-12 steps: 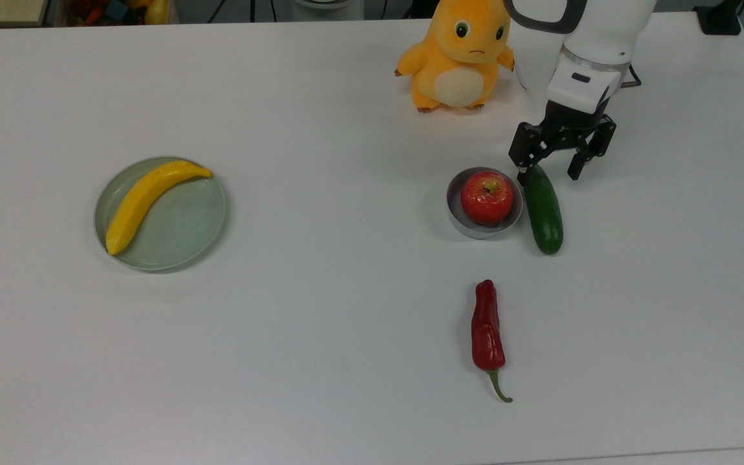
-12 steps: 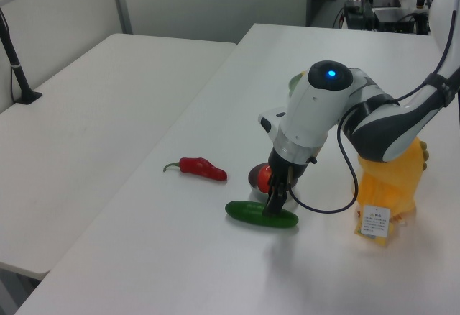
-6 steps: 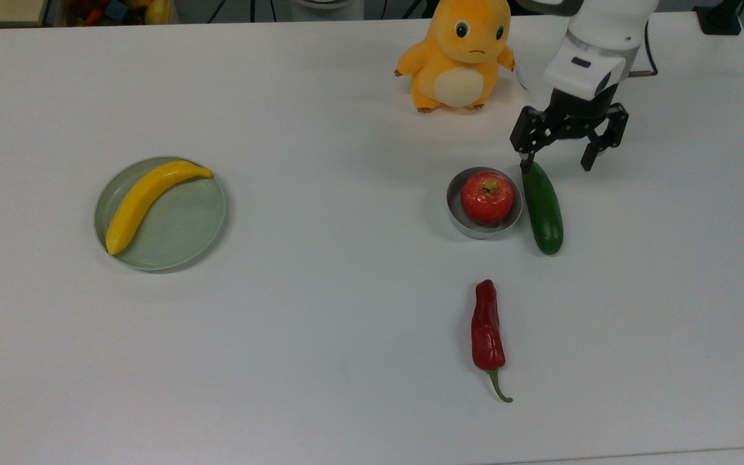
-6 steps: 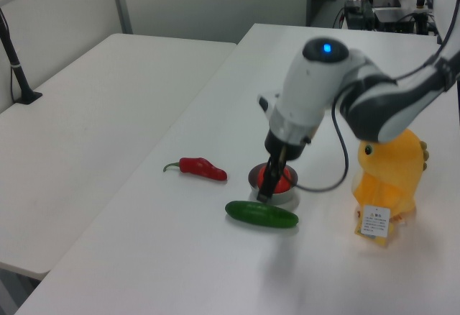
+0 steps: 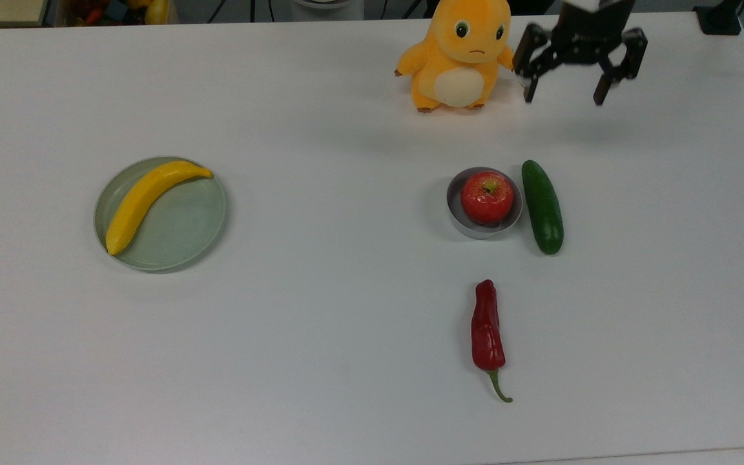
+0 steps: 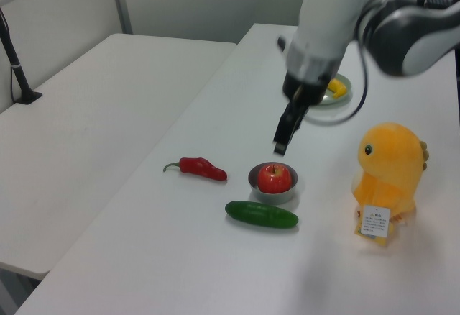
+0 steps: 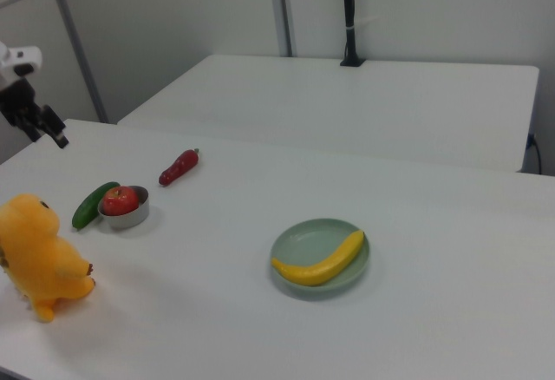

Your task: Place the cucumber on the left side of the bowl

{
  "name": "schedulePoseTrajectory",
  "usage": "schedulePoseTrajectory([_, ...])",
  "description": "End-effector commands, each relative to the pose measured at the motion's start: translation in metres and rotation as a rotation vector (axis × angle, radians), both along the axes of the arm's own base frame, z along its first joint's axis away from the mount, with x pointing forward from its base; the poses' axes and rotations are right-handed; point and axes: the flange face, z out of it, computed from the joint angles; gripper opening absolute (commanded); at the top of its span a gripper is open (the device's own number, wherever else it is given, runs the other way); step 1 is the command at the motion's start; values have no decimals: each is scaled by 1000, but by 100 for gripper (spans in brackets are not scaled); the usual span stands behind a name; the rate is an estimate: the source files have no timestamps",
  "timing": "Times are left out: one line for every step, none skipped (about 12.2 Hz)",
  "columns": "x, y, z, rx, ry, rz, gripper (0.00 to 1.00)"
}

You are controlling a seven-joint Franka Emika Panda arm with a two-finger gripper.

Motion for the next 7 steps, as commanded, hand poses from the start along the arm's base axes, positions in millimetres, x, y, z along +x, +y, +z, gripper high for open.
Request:
schedulePoseTrajectory([-34,-36,62,22,58,-90,100])
schedulePoseTrajectory([-39,-60,79,39,111,-145,100])
schedulePoseTrajectory([-43,-79,94,75,146,-185,100])
schedulePoseTrajectory([-46,-97,108,106,173,-217,100])
schedulePoseTrajectory([-45,-117,116,120,197,-253,100])
schedulePoseTrajectory([-45,-135,123,126,215,-271,100])
schedulePoseTrajectory([-46,-150,130,131,226,-282,100])
